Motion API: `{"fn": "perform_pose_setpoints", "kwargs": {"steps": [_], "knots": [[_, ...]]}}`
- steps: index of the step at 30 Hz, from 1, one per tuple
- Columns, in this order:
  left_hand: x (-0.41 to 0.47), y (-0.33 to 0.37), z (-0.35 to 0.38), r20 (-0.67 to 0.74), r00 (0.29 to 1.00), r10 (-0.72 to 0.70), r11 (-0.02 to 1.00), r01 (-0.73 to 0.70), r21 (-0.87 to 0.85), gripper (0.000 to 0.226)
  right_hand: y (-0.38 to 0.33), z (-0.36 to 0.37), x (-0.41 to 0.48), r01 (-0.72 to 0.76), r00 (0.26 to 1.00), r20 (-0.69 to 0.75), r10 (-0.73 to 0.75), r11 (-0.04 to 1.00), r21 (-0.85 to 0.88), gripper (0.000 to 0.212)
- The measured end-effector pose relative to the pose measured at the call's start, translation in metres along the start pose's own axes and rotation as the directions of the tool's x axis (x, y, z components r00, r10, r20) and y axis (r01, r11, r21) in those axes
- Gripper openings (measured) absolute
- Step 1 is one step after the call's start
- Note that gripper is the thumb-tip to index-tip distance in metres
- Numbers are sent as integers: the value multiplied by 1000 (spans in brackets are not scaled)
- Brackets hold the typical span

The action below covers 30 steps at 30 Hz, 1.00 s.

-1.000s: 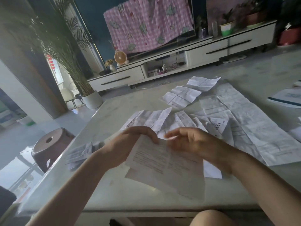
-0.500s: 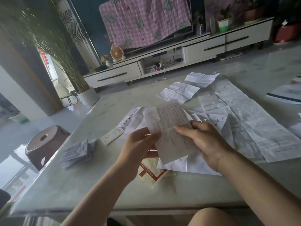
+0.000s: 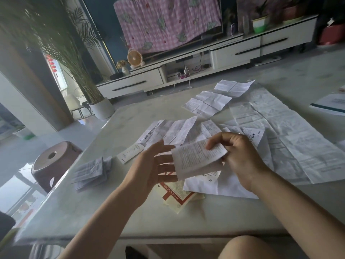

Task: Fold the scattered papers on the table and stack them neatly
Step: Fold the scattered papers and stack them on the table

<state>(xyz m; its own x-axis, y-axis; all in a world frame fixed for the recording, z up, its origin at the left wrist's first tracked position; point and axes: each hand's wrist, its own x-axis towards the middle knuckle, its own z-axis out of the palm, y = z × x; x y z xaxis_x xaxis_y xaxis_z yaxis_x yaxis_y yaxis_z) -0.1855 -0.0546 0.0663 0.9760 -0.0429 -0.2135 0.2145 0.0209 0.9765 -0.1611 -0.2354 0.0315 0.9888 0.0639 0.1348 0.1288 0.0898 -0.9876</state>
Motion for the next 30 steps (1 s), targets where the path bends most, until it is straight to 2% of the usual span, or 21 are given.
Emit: {"fn": "perform_pose_setpoints", "kwargs": {"steps": [4, 8, 12, 16, 18, 20, 23, 28, 29, 30], "knots": [[-2, -9, -6, -73, 996, 55, 984, -42, 172, 15, 5, 7, 1, 90, 996, 32, -87, 988, -126, 52], [-3, -18, -34, -267, 958, 105, 965, -33, 262, 18, 12, 9, 5, 61, 997, 50, -55, 990, -129, 32], [-2, -33, -80, -508, 856, 96, 976, 18, 216, 16, 18, 2, 13, 51, 997, -40, -59, 982, -182, 34], [-2, -49, -112, -638, 764, 91, 987, 19, 162, 12, 22, 3, 17, 50, 996, -61, -66, 970, -236, 38], [2, -61, -120, -695, 705, 141, 963, 64, 261, 18, 24, 3, 18, 61, 994, -66, -83, 957, -285, 38], [4, -70, -123, -732, 637, 241, 881, 173, 440, 35, 26, 4, 18, 76, 993, -56, -99, 943, -323, 36], [2, -69, -114, -658, 600, 455, 697, 220, 682, 42, 26, 4, 18, 86, 994, -34, -104, 934, -348, 34], [6, -40, -83, -338, 522, 783, 410, -25, 912, 25, 21, 5, 25, 80, 996, -14, -91, 928, -363, 34], [12, -33, -75, -265, 538, 800, 353, -65, 933, 24, 20, 5, 27, 78, 996, -18, -91, 928, -364, 33], [19, -26, -65, -190, 583, 790, 307, -108, 946, 24, 18, 5, 28, 76, 996, -23, -90, 929, -363, 32]]}}
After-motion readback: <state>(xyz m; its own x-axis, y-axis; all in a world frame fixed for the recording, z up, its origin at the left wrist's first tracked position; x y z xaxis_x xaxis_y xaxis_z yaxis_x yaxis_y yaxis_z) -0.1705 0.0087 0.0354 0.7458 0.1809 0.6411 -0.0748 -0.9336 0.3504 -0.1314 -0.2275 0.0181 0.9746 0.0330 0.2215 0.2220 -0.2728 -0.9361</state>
